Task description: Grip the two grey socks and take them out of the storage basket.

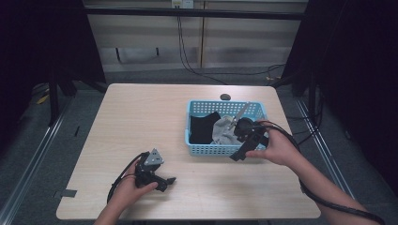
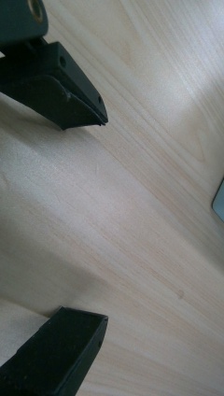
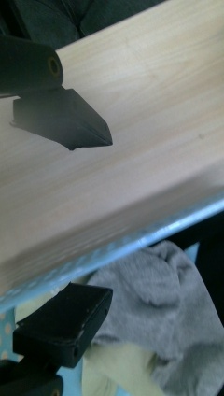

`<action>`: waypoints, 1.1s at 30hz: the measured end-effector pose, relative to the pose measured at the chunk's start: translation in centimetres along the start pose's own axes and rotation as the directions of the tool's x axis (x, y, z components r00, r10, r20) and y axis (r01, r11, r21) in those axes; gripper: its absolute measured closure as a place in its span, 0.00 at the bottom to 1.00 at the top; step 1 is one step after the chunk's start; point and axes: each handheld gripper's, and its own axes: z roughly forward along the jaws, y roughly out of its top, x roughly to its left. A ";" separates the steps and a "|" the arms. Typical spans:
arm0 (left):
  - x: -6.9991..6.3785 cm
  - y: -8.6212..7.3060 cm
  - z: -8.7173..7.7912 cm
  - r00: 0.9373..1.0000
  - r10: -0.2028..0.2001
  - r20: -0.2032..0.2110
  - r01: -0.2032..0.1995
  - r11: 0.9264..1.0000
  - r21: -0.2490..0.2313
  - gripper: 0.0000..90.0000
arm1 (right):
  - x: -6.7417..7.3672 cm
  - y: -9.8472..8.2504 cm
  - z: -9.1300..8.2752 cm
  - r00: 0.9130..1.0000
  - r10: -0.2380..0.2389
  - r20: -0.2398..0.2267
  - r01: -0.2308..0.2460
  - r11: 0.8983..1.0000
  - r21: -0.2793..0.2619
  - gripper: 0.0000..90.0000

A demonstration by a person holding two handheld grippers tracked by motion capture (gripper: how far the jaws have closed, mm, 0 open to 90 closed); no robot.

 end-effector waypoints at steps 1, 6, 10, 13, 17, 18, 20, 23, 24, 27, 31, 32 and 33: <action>0.0 0.0 0.0 1.000 0.001 0.000 -0.001 1.000 0.000 0.05 | -0.3 0.1 -0.1 1.000 0.008 0.006 -0.008 1.000 -0.002 0.24; 0.0 0.0 0.0 1.000 0.000 0.000 0.000 1.000 0.000 0.05 | -2.1 0.8 -0.2 0.999 0.031 0.023 -0.031 0.999 -0.019 0.24; 0.0 0.0 0.0 1.000 0.001 0.000 -0.001 1.000 0.000 0.05 | -3.0 1.0 0.1 0.998 0.052 0.038 -0.052 0.999 -0.007 0.24; 0.0 0.0 0.0 1.000 -0.004 0.000 0.004 1.000 -0.003 0.05 | -4.1 1.0 0.5 0.996 0.079 0.046 -0.079 0.997 -0.008 0.24; 0.0 0.0 0.0 1.000 -0.003 0.000 0.003 1.000 -0.005 0.05 | -5.3 1.1 1.0 0.989 0.124 0.075 -0.125 0.992 0.005 0.26; 0.0 0.0 0.0 1.000 -0.003 0.001 0.003 1.000 -0.004 0.05 | -5.6 1.1 1.2 0.989 0.125 0.079 -0.126 0.992 0.001 0.26; 0.0 0.0 0.0 1.000 -0.003 0.001 0.003 1.000 -0.004 0.05 | -6.4 1.1 1.8 0.986 0.143 0.085 -0.144 0.990 0.007 0.26; 0.0 0.0 0.0 1.000 -0.001 0.001 0.001 1.000 -0.004 0.05 | -6.8 1.1 2.2 0.984 0.152 0.088 -0.154 0.988 0.013 0.26; 0.0 0.0 0.0 1.000 -0.003 0.002 0.003 1.000 -0.004 0.05 | -7.0 1.1 2.4 0.983 0.158 0.089 -0.160 0.987 0.015 0.26; 0.0 0.0 0.0 1.000 -0.003 0.002 0.003 1.000 -0.005 0.05 | -7.4 1.1 3.1 0.981 0.170 0.093 -0.173 0.985 0.024 0.27; 0.0 0.0 0.0 1.000 0.000 0.001 0.000 1.000 -0.004 0.04 | -7.8 1.0 4.0 0.978 0.188 0.091 -0.191 0.981 0.032 0.28; 0.0 0.0 0.0 1.000 -0.001 0.001 0.001 1.000 -0.004 0.04 | -8.0 1.0 4.3 0.978 0.188 0.092 -0.192 0.981 0.033 0.28; 0.0 0.0 0.0 1.000 0.000 0.002 0.000 1.000 -0.003 0.04 | -8.1 1.0 4.6 0.977 0.195 0.090 -0.199 0.979 0.034 0.28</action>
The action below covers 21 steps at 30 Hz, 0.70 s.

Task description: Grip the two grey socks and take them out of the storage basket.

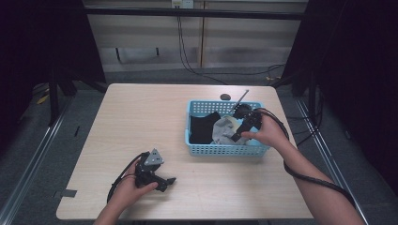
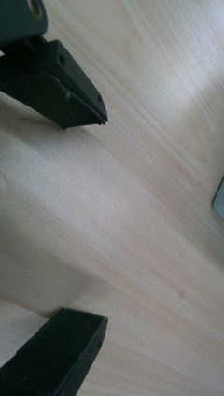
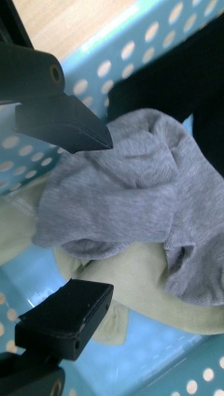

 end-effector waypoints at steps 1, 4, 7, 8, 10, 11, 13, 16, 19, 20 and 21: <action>0.0 0.0 0.0 1.000 0.000 0.000 0.000 1.000 -0.001 0.04 | -0.1 0.0 0.2 1.000 0.007 -0.001 -0.007 1.000 0.004 0.28; 0.0 0.0 0.0 1.000 0.005 -0.001 -0.005 1.000 0.000 0.04 | -0.4 0.2 0.9 1.000 0.010 -0.006 -0.010 1.000 0.008 0.30; 0.1 0.0 0.0 1.000 0.013 0.000 -0.013 1.000 0.006 0.04 | -0.4 0.3 1.5 1.000 0.019 -0.011 -0.019 1.000 0.020 0.31; 0.1 0.0 0.0 1.000 0.014 0.000 -0.014 1.000 0.006 0.04 | -0.5 0.3 1.8 1.000 0.010 -0.013 -0.010 1.000 0.025 0.31; 0.1 0.0 -0.1 1.000 0.016 -0.006 -0.016 1.000 0.008 0.04 | -0.5 0.4 2.2 1.000 0.016 -0.019 -0.015 1.000 0.026 0.32; 0.1 0.0 -0.1 1.000 0.016 -0.006 -0.016 1.000 0.007 0.04 | -0.6 0.4 2.4 1.000 0.007 -0.019 -0.006 1.000 0.027 0.32; 0.0 0.0 0.0 1.000 0.010 0.003 -0.010 1.000 0.007 0.04 | -0.6 0.4 3.0 1.000 0.013 -0.025 -0.012 0.999 0.034 0.35; 0.0 0.0 0.0 1.000 0.011 0.003 -0.011 1.000 0.007 0.04 | -0.6 0.4 3.4 0.999 0.005 -0.033 -0.004 0.999 0.041 0.40; 0.0 0.0 0.0 1.000 0.011 0.003 -0.011 1.000 0.007 0.04 | -0.6 0.3 3.8 0.998 0.018 -0.062 -0.015 0.999 0.049 0.56; 0.0 0.0 0.0 1.000 0.011 0.003 -0.011 1.000 0.007 0.04 | -0.5 0.3 4.0 0.997 0.008 -0.070 -0.004 0.998 0.063 0.62; 0.0 0.0 0.0 1.000 0.011 0.003 -0.011 1.000 0.007 0.04 | -0.5 0.3 4.1 0.998 -0.004 -0.066 0.008 0.998 0.068 0.72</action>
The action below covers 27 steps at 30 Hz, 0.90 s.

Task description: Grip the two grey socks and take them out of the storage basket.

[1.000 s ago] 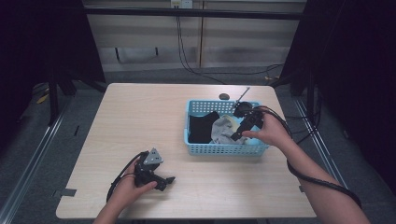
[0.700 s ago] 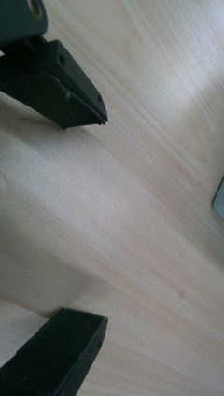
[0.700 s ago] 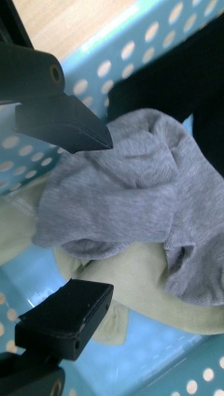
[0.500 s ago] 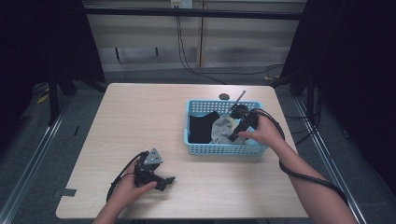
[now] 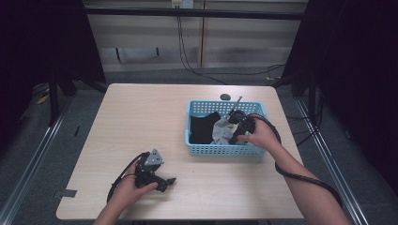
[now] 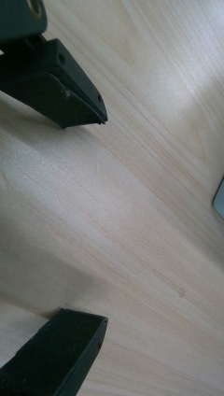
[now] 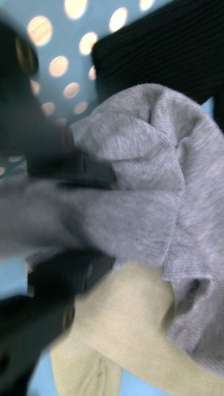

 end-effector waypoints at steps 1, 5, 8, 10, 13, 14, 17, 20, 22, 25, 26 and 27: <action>0.0 0.0 0.0 1.000 0.000 0.000 0.000 1.000 0.000 0.04 | 0.1 0.0 -0.1 1.000 0.005 -0.009 -0.005 1.000 0.012 0.80; 0.0 0.0 0.0 1.000 0.000 0.000 0.000 1.000 0.000 0.04 | -0.1 0.1 -0.8 0.999 0.009 -0.031 -0.008 1.000 0.014 0.89; 0.0 0.0 0.0 1.000 0.000 0.000 0.000 1.000 0.000 0.04 | -0.2 0.1 -1.6 1.000 0.004 -0.027 -0.004 1.000 0.003 0.90; 0.0 0.0 0.0 1.000 -0.008 0.000 0.008 1.000 -0.006 0.04 | -0.2 0.1 -2.1 1.000 0.007 -0.025 -0.007 1.000 -0.002 0.90; -0.1 0.0 0.0 1.000 -0.008 -0.001 0.008 1.000 -0.006 0.04 | -0.3 0.0 -3.0 1.000 0.015 -0.028 -0.016 0.999 -0.033 0.90; 0.0 0.0 0.0 1.000 -0.008 -0.001 0.008 1.000 -0.006 0.04 | -0.4 -0.1 -3.4 0.999 0.019 -0.026 -0.020 0.999 -0.040 0.90; 0.0 0.0 0.0 1.000 -0.008 -0.001 0.008 1.000 -0.006 0.04 | -0.5 -0.2 -4.4 0.999 0.036 -0.029 -0.037 0.998 -0.055 0.90; -0.1 0.0 0.1 1.000 -0.010 0.000 0.010 1.000 -0.009 0.04 | -0.7 -0.3 -5.1 0.999 0.032 -0.018 -0.033 0.998 -0.055 0.90; -0.1 0.0 0.0 1.000 -0.008 -0.002 0.008 1.000 -0.008 0.04 | -0.8 -0.4 -5.3 0.999 0.029 -0.014 -0.030 0.998 -0.059 0.90; -0.1 0.0 0.1 1.000 -0.010 0.000 0.010 1.000 -0.009 0.04 | -0.9 -0.4 -6.0 0.999 0.052 -0.014 -0.053 0.995 -0.085 0.90; -0.1 0.0 0.1 1.000 -0.010 0.000 0.010 1.000 -0.009 0.04 | -1.0 -0.4 -6.2 0.998 0.056 -0.010 -0.057 0.995 -0.085 0.90; -0.1 0.0 0.1 1.000 -0.010 0.000 0.010 1.000 -0.009 0.04 | -1.0 -0.4 -6.4 0.998 0.061 -0.012 -0.062 0.994 -0.087 0.91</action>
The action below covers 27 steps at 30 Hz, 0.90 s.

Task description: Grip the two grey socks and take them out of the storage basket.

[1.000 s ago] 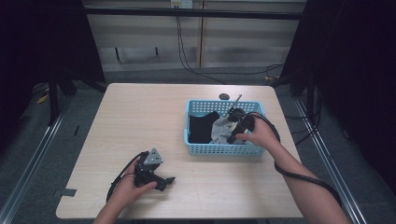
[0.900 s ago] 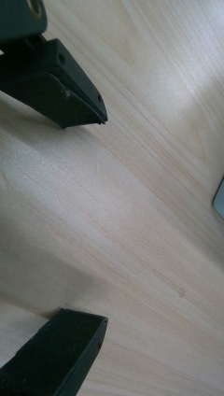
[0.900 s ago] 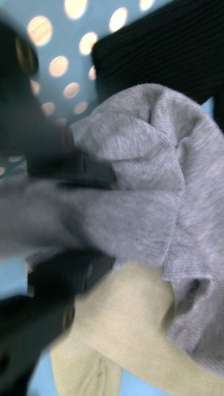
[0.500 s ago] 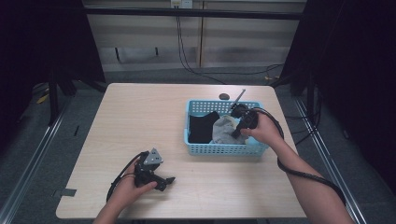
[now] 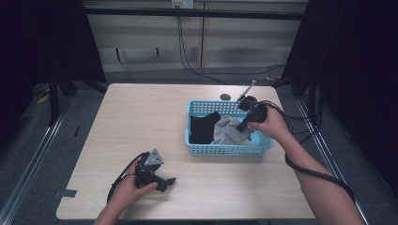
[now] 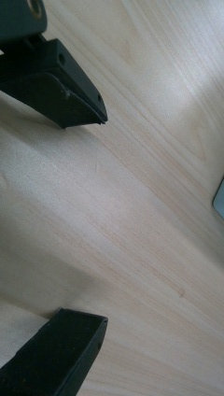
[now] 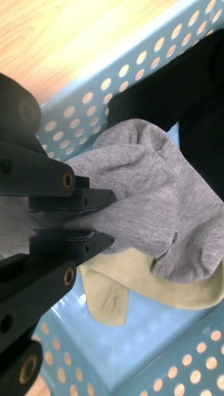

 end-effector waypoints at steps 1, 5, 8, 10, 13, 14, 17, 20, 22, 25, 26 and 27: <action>0.0 0.0 0.0 1.000 0.000 0.000 0.000 1.000 0.000 0.04 | 0.0 0.0 -0.2 1.000 -0.004 0.000 0.004 1.000 0.001 0.91; 0.0 0.0 0.0 1.000 0.003 -0.001 -0.003 1.000 0.001 0.04 | 0.1 0.2 -1.0 1.000 -0.012 0.007 0.012 1.000 -0.008 0.91; 0.0 0.0 0.0 1.000 0.007 -0.004 -0.007 1.000 0.002 0.04 | 0.3 0.3 -1.4 1.000 -0.024 0.006 0.024 1.000 -0.014 0.91; 0.0 0.0 0.0 1.000 0.003 -0.001 -0.003 1.000 0.001 0.04 | 0.5 0.4 -1.6 1.000 -0.029 0.001 0.029 1.000 -0.010 0.91; 0.0 0.0 0.0 1.000 0.003 -0.001 -0.003 1.000 0.001 0.04 | 0.8 0.6 -1.8 0.999 -0.043 -0.002 0.043 0.999 -0.016 0.91; 0.0 0.0 0.0 1.000 0.003 -0.001 -0.003 1.000 0.001 0.04 | 1.0 0.6 -1.9 0.999 -0.044 -0.004 0.044 0.999 -0.018 0.91; 0.0 0.0 0.0 1.000 0.003 -0.001 -0.003 1.000 0.001 0.04 | 1.3 0.7 -2.2 0.998 -0.070 -0.006 0.070 0.997 -0.025 0.91; 0.0 0.0 0.0 1.000 0.003 -0.001 -0.003 1.000 0.000 0.04 | 1.8 0.8 -2.6 0.997 -0.082 -0.009 0.082 0.996 -0.028 0.91; 0.0 0.0 0.0 1.000 0.003 -0.001 -0.003 1.000 0.000 0.04 | 2.2 0.9 -2.8 0.995 -0.095 -0.012 0.094 0.995 -0.028 0.91; 0.0 0.0 0.0 1.000 0.007 -0.004 -0.007 1.000 0.001 0.04 | 2.9 1.0 -3.2 0.993 -0.120 -0.012 0.120 0.992 -0.032 0.91; 0.0 0.0 0.0 1.000 0.003 -0.001 -0.003 1.000 0.001 0.04 | 3.2 1.0 -3.3 0.992 -0.122 -0.015 0.121 0.992 -0.034 0.91; 0.0 0.0 0.0 1.000 0.003 -0.001 -0.003 1.000 0.001 0.04 | 3.3 1.0 -3.4 0.992 -0.128 -0.018 0.127 0.991 -0.039 0.91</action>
